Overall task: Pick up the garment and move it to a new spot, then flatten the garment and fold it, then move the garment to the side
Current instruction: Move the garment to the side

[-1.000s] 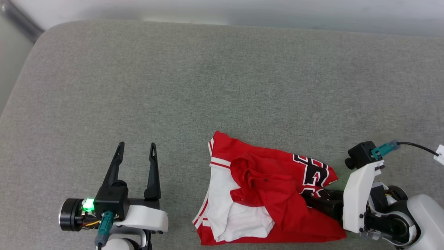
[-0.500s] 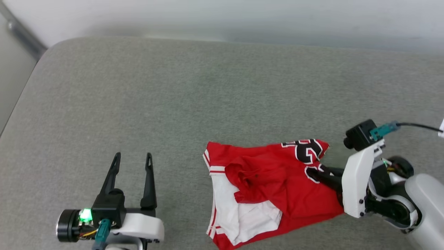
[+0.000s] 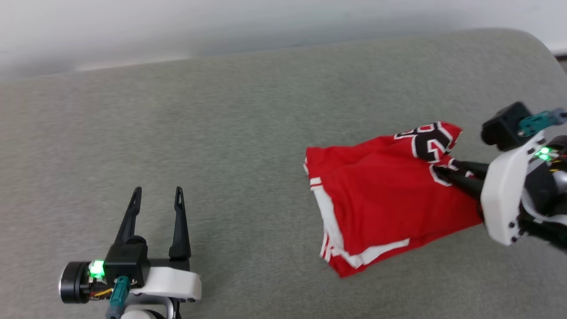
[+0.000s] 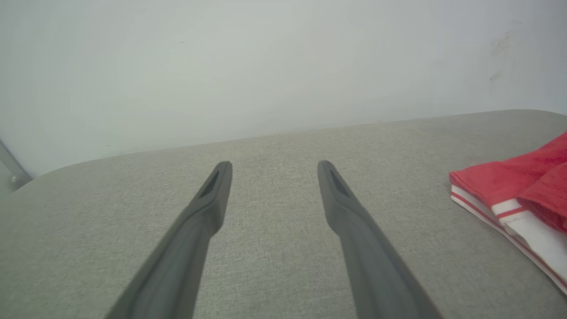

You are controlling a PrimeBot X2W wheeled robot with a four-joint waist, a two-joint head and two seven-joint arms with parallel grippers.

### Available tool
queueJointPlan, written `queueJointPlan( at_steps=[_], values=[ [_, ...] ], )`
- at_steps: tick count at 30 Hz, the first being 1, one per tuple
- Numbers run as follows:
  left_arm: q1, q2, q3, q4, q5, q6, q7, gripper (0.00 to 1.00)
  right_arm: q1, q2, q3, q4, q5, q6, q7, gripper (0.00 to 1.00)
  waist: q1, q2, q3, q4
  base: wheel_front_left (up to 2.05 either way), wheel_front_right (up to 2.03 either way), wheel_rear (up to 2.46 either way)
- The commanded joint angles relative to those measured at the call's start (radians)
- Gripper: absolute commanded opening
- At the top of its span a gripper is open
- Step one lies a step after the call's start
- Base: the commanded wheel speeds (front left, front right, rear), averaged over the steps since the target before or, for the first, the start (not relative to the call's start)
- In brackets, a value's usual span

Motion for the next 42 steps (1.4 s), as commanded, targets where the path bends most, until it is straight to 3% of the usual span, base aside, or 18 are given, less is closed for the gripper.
queueJointPlan(
  at_steps=[1, 6, 14, 24, 30, 31, 32, 37, 39, 42],
  values=[
    [-0.012, 0.009, 0.005, -0.005, 0.006, -0.002, -0.002, 1.00, -0.016, -0.004, -0.006, -0.001, -0.009, 0.000, -0.008, 0.00, 0.0000, -0.0001, 0.051, -0.061, 0.00, 0.00, 0.00],
    [-0.046, 0.033, 0.011, -0.029, 0.014, -0.007, -0.002, 1.00, -0.044, -0.050, -0.064, 0.074, -0.034, -0.001, -0.044, 0.00, 0.0000, -0.0001, 0.127, -0.119, 0.00, 0.00, 0.00],
    [-0.113, 0.067, 0.004, -0.063, 0.021, -0.016, -0.002, 1.00, -0.119, -0.098, -0.185, 0.322, -0.114, -0.001, -0.101, 0.00, 0.0000, -0.0001, 0.255, -0.123, 0.00, 0.00, 0.00],
    [-0.169, 0.094, -0.006, -0.107, 0.021, -0.009, -0.002, 1.00, -0.210, -0.066, -0.392, 0.596, -0.240, -0.001, -0.138, 0.00, 0.0000, -0.0001, 0.382, -0.091, 0.00, 0.00, 0.00],
    [-0.181, 0.099, -0.015, -0.098, 0.017, -0.003, -0.001, 1.00, -0.231, -0.024, -0.462, 0.670, -0.316, -0.001, -0.170, 0.00, 0.0000, -0.0001, 0.389, -0.080, 0.00, 0.00, 0.00],
    [-0.177, 0.097, -0.016, -0.096, 0.016, 0.000, -0.001, 1.00, -0.228, -0.011, -0.469, 0.678, -0.323, -0.001, -0.173, 0.38, 0.0000, -0.0001, 0.381, -0.078, 0.00, 0.00, 0.00],
    [-0.173, 0.095, -0.018, -0.093, 0.014, 0.003, -0.001, 1.00, -0.226, -0.002, -0.474, 0.682, -0.331, -0.001, -0.179, 1.00, 0.0000, -0.0001, 0.369, -0.078, 0.00, 0.00, 0.00],
    [-0.147, 0.080, -0.026, -0.079, 0.006, 0.007, -0.002, 1.00, -0.197, -0.006, -0.474, 0.666, -0.397, -0.001, -0.203, 1.00, 0.0000, -0.0001, 0.291, -0.066, 0.00, 0.00, 0.00],
    [-0.138, 0.072, -0.028, -0.073, 0.001, 0.009, -0.002, 1.00, -0.191, -0.017, -0.478, 0.638, -0.435, -0.001, -0.252, 1.00, 0.0000, -0.0001, 0.249, -0.055, 0.00, 0.00, 0.00],
    [-0.107, 0.063, -0.020, -0.070, -0.005, 0.017, -0.002, 1.00, -0.172, 0.022, -0.501, 0.584, -0.453, 0.000, -0.354, 1.00, 0.0000, -0.0001, 0.190, -0.044, 0.00, 0.00, 0.00]
  ],
)
